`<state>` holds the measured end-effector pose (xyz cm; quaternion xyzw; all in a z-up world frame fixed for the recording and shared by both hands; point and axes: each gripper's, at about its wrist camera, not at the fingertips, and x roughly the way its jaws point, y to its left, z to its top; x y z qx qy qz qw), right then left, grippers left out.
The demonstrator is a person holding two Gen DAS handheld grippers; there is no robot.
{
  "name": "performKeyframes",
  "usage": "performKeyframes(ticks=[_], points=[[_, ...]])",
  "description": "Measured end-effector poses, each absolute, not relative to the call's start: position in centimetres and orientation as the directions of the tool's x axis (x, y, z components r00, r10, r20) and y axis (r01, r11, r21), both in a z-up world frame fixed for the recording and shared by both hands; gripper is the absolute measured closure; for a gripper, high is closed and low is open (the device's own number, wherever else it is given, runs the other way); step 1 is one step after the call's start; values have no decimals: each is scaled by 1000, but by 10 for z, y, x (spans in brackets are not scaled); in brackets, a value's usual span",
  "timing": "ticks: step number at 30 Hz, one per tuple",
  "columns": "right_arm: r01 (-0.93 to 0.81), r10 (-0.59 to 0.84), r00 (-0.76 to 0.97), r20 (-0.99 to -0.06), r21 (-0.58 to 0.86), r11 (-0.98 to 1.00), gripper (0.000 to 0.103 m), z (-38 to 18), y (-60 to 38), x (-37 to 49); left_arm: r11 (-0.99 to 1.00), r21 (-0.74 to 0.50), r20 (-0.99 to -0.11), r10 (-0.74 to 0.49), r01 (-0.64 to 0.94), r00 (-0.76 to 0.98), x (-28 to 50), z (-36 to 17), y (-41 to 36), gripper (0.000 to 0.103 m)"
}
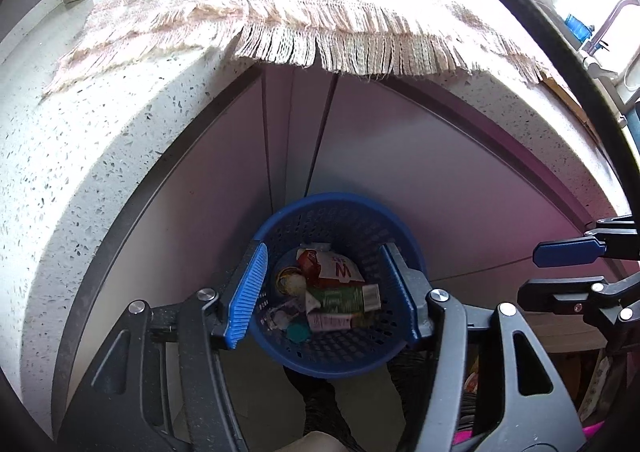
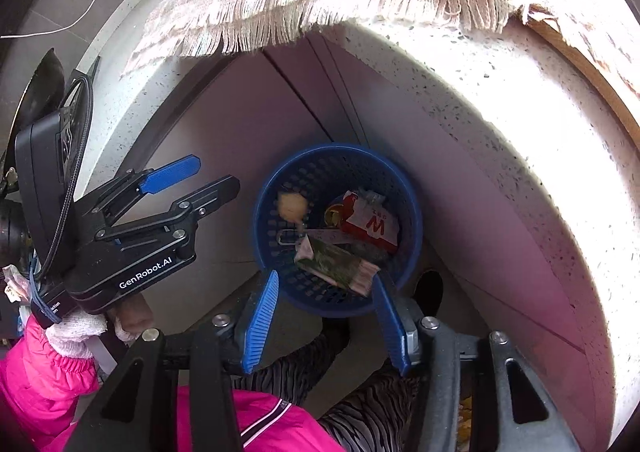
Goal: Collect trash
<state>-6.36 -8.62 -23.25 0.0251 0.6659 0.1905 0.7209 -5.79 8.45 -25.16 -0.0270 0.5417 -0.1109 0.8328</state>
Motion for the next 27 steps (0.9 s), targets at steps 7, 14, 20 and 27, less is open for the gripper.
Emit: performKeyframes(ticks=[7,14,20,27], points=[[-248,321,81,-944,293,923,52,-213,-93,-69,973,-161,-881,-216,163,421,-65,-227,85,44],[-240,351,134,-927,314,919,51,-183,-105,-79,974,-150,-858,-215,171,466,-74,-191,81,44],[-272,363,219,-906,300,914,44,-146,-114,-82,974,-142,-820,-216,178,529,-77,-152,75,41],[-285,356,370,-858,260,923,31,-89,-133,-78,973,-149,-738,-228,176,635,-67,-98,68,27]])
